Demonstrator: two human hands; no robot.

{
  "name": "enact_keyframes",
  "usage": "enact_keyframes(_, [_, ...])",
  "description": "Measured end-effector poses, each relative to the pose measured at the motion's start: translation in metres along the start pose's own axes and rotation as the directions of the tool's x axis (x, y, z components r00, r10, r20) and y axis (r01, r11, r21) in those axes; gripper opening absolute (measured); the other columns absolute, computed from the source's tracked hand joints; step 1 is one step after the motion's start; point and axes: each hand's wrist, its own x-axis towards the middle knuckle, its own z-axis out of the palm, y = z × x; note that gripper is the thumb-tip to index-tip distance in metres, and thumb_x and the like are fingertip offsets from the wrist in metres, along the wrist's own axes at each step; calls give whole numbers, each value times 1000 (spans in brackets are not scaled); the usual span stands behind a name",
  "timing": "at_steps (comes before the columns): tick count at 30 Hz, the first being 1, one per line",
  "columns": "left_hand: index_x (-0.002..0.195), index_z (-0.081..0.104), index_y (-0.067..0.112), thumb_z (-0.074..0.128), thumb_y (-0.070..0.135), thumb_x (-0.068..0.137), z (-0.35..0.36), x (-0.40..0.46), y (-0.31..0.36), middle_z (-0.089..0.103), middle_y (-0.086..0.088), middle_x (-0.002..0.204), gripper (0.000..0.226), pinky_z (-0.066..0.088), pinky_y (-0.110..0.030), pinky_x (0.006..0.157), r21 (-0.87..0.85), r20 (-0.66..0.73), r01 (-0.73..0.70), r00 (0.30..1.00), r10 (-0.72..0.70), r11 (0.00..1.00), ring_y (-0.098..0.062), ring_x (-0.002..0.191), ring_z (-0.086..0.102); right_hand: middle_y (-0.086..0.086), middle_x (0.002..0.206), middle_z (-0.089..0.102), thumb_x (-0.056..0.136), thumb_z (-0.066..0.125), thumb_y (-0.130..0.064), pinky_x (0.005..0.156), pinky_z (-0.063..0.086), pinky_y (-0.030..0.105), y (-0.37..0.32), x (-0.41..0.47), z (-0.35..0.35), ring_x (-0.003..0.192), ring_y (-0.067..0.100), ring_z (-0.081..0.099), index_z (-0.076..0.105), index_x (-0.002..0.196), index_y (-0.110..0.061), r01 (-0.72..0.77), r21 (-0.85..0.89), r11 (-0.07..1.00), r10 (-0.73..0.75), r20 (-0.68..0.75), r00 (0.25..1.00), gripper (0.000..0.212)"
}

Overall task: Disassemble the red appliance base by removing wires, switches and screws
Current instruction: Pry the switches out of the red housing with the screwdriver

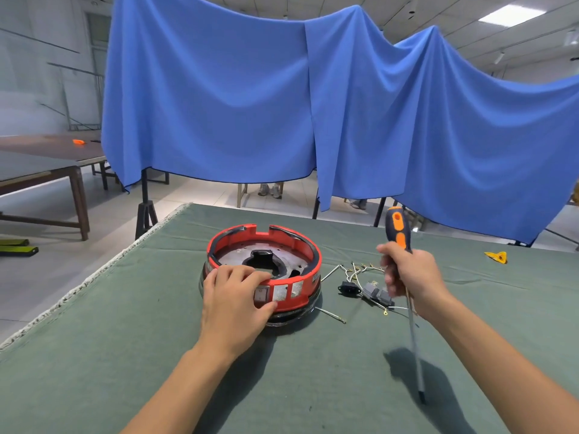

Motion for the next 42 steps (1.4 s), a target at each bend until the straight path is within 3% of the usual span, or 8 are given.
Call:
enact_keyframes(3, [108,68,23,79,24,67,-5,1,-10,61,7,109,42,30,-33,101,-89,3,-16,1000,16,996,-18,109,49,8,51,64,88,54,-29,44,40,23,-14,-9,9,40,17,58,61,65,-8,57,15,998,-57,8,998,32])
enact_keyframes(8, [112,67,21,75,21,70,-6,0,-17,56,5,119,43,27,-30,105,-103,-5,21,1000,-22,994,-16,121,41,-5,50,63,89,56,-36,55,40,30,-12,-18,17,42,2,53,60,57,-8,248,-91,964,-258,-124,958,43])
enact_keyframes(13, [118,63,25,71,24,74,-2,0,-16,54,7,125,44,25,-34,110,-87,18,24,1000,-22,996,-15,128,33,-1,49,60,81,66,-22,43,38,15,-21,-32,27,43,8,50,65,60,-3,396,7,918,-395,-37,918,28])
enact_keyframes(16, [121,62,27,70,25,77,-1,0,-16,53,6,128,45,23,-34,111,-74,21,33,999,-32,997,-15,131,31,12,52,54,68,60,-25,43,32,23,-36,-44,33,44,16,38,57,63,4,506,-23,862,-506,17,862,30])
enact_keyframes(21, [124,60,27,68,28,79,2,-1,-15,51,6,131,46,22,-35,111,-76,20,43,999,-42,996,-14,133,28,-3,41,50,64,55,-24,41,32,13,-66,-62,52,41,6,40,51,57,6,674,-146,725,-685,-48,727,31])
enact_keyframes(29, [122,61,28,68,42,81,3,-2,-13,52,10,127,44,26,-36,109,-96,8,47,999,-46,994,-13,133,28,16,56,61,64,51,-26,50,42,35,-89,-69,80,48,23,45,51,62,9,744,-144,652,-754,-18,657,35])
enact_keyframes(34, [122,60,30,65,42,84,4,-2,-14,51,13,125,40,26,-33,107,-95,-5,53,999,-53,994,-11,132,26,11,54,61,65,51,-25,45,40,26,-85,-68,85,45,17,45,48,56,-1,753,-175,635,-764,8,646,26])
enact_keyframes(42, [121,59,29,66,44,82,7,-2,-14,50,13,123,42,28,-35,105,-89,-13,50,999,-51,995,-11,131,25,13,52,57,68,53,-24,47,42,31,-81,-65,88,49,25,47,47,55,-3,770,-176,613,-782,0,623,25])
